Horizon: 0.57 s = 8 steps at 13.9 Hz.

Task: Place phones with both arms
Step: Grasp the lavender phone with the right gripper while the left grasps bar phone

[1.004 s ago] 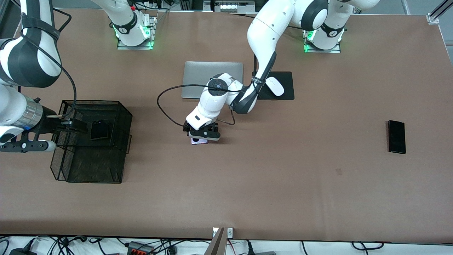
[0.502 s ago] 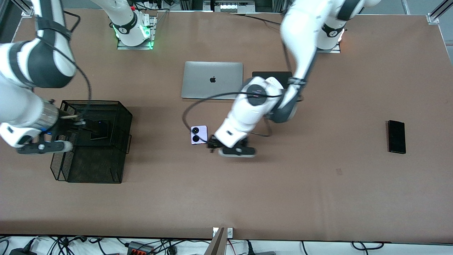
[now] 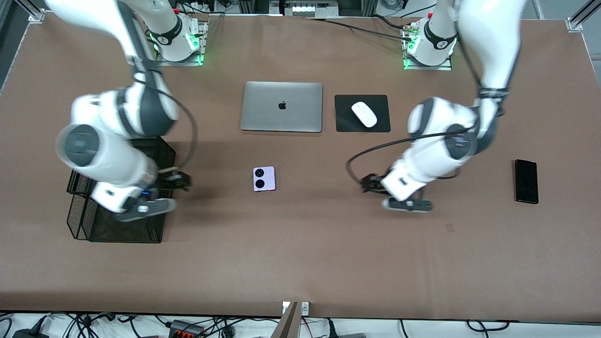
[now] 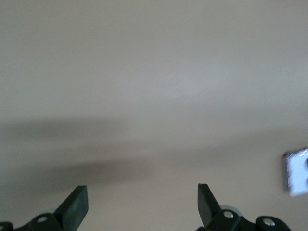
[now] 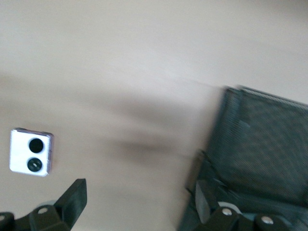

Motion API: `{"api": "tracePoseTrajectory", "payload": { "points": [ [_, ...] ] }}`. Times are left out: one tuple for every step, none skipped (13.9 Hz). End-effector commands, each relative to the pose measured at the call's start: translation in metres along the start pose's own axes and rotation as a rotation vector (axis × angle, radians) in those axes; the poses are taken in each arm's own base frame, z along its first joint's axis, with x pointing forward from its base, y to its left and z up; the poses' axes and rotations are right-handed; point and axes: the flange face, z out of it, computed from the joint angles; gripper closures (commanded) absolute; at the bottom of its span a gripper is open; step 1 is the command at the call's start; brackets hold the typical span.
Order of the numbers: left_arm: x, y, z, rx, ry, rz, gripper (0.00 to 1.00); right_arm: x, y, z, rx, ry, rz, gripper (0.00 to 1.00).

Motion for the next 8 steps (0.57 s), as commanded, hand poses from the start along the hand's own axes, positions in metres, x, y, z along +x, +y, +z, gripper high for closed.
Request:
{"api": "tracePoseTrajectory", "payload": {
  "points": [
    [-0.021,-0.069,-0.023,0.016,-0.073,0.082,0.0,0.009,-0.052,0.035,-0.008,0.025,0.002,0.0],
    [-0.027,-0.095,-0.024,0.017,-0.092,0.098,0.0,0.011,-0.061,0.047,-0.007,0.031,0.027,0.0],
    [-0.029,-0.131,-0.028,0.016,-0.095,0.102,0.0,0.012,-0.079,0.065,0.011,0.029,0.028,0.0],
    [-0.028,-0.168,-0.033,0.034,-0.096,0.128,0.0,0.012,-0.091,0.082,0.032,0.024,0.037,0.0],
    [-0.028,-0.204,-0.037,0.086,-0.099,0.185,0.0,0.012,-0.101,0.096,0.045,0.027,0.048,0.0],
    [-0.028,-0.227,-0.036,0.134,-0.117,0.262,0.0,0.013,-0.113,0.11,0.054,0.039,0.074,0.0],
    [-0.029,-0.254,-0.038,0.172,-0.12,0.323,0.0,0.011,-0.131,0.122,0.054,0.047,0.104,0.0],
    [-0.032,-0.284,-0.044,0.185,-0.124,0.359,0.0,0.009,-0.15,0.135,0.049,0.055,0.123,0.0]
  ]
}}
